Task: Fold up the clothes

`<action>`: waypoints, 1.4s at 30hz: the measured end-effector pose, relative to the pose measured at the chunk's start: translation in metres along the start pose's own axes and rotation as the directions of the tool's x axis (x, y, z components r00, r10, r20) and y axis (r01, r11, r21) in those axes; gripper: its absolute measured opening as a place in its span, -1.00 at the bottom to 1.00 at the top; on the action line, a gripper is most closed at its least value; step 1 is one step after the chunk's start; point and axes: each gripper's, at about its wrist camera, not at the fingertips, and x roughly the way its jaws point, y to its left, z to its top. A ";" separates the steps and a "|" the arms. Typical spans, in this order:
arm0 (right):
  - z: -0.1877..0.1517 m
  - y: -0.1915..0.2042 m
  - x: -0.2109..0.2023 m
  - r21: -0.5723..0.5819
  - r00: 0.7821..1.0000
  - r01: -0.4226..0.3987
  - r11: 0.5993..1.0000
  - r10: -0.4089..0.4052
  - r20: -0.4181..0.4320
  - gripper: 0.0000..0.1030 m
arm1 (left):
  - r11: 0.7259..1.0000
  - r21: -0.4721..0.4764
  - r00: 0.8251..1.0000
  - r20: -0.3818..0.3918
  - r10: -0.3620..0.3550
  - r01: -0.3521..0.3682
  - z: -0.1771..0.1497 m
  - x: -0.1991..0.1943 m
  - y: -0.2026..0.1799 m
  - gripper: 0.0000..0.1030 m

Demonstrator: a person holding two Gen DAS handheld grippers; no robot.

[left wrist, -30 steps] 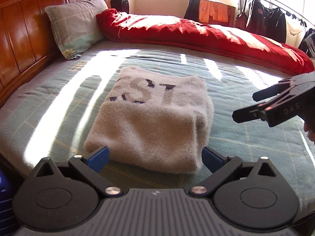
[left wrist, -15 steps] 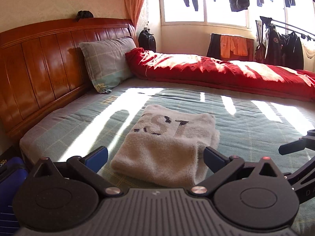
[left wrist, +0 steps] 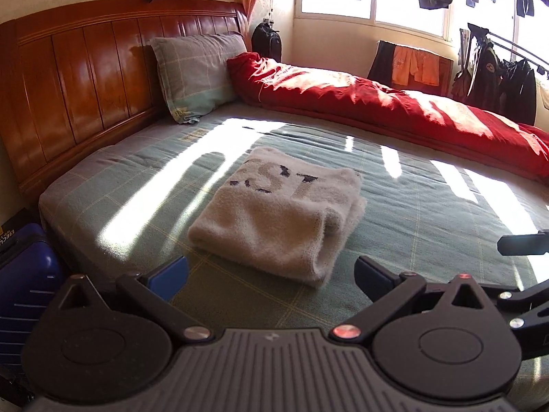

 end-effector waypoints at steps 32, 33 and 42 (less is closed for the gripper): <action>0.021 0.009 0.016 0.076 0.988 0.022 0.997 -0.010 -0.156 1.00 | 0.995 -0.092 0.945 -0.328 0.015 -0.047 0.001 0.017 0.025 0.98; 0.023 0.009 0.017 0.075 0.987 0.022 0.997 -0.010 -0.157 1.00 | 0.994 -0.093 0.942 -0.336 0.017 -0.051 0.002 0.019 0.026 0.98; 0.035 0.018 0.027 0.044 0.982 -0.003 0.999 0.011 -0.191 1.00 | 0.995 -0.070 0.930 -0.365 0.038 -0.069 0.012 0.029 0.029 0.98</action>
